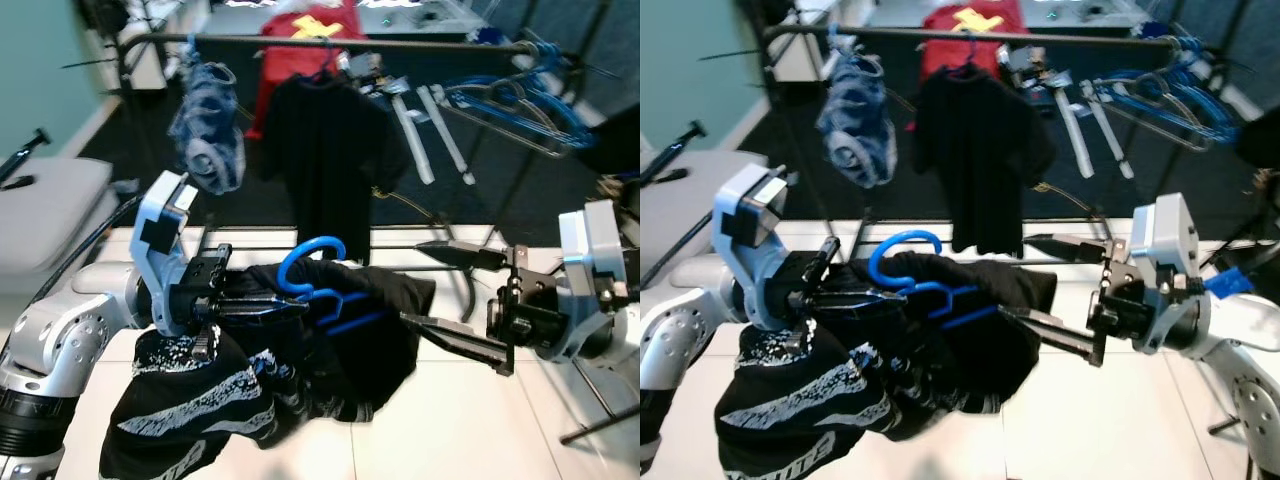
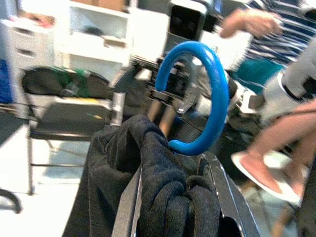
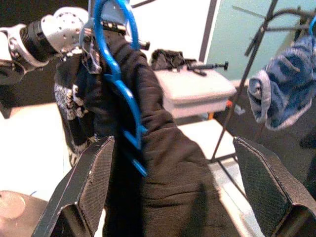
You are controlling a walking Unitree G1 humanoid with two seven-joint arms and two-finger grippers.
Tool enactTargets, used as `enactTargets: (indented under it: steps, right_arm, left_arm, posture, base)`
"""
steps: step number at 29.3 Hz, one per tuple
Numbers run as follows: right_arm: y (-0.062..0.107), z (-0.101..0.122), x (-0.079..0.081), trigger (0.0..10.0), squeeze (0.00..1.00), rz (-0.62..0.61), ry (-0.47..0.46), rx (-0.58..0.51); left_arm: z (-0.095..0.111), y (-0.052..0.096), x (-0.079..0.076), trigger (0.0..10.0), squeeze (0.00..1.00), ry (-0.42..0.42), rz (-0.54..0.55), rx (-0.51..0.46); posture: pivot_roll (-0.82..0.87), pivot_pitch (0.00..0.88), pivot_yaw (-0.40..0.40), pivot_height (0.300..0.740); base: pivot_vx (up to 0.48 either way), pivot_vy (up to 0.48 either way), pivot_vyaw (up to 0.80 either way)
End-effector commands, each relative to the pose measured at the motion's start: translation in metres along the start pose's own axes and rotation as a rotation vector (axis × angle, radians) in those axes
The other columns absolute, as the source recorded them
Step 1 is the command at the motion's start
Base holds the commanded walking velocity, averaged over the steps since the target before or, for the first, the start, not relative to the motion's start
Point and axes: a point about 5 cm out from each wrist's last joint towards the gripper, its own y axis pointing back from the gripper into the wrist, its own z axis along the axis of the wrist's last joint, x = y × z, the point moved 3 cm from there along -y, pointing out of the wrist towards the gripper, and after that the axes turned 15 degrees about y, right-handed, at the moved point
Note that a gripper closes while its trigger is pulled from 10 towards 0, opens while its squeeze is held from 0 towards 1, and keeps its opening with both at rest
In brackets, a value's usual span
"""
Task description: Hang hanger
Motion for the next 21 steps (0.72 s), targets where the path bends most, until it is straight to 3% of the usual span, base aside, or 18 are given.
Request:
enactTargets:
  steps: [1,4,6,8,11,21]
  right_arm:
    - [0.004,0.009,-0.008,10.0,0.0,0.018,0.03,-0.007]
    - [0.009,0.015,-0.015,10.0,0.03,0.086,0.052,0.015]
    - [0.009,0.005,-0.007,10.0,0.0,0.184,0.058,0.097]
    - [0.009,0.005,-0.007,10.0,0.0,0.184,0.058,0.097]
    - [0.008,-0.007,0.001,10.0,0.0,0.284,0.047,0.168]
    - [0.0,-0.011,0.015,10.0,0.0,0.447,0.012,0.163]
  left_arm:
    - [0.005,-0.004,-0.007,10.0,0.0,-0.034,-0.048,0.045]
    - [0.008,-0.009,-0.011,10.0,0.0,-0.057,-0.097,0.088]
    - [0.012,-0.012,-0.013,10.0,0.0,-0.072,-0.128,0.112]
    - [0.012,-0.012,-0.013,10.0,0.0,-0.072,-0.128,0.112]
    - [0.016,-0.019,-0.018,10.0,0.0,-0.091,-0.172,0.131]
    - [0.023,-0.028,-0.026,10.0,0.0,-0.115,-0.227,0.133]
  posture:
    - [-0.05,0.129,-0.006,0.74]
    - [-0.05,0.126,-0.006,0.74]
    - [-0.05,0.125,-0.007,0.74]
    - [-0.05,0.125,-0.007,0.74]
    - [-0.05,0.127,-0.01,0.74]
    - [-0.04,0.133,-0.011,0.74]
  base:
    - [0.0,0.0,0.0]
    - [0.0,0.0,0.0]
    - [0.0,0.0,0.0]
    - [0.0,0.0,0.0]
    - [0.0,0.0,0.0]
    - [0.0,0.0,0.0]
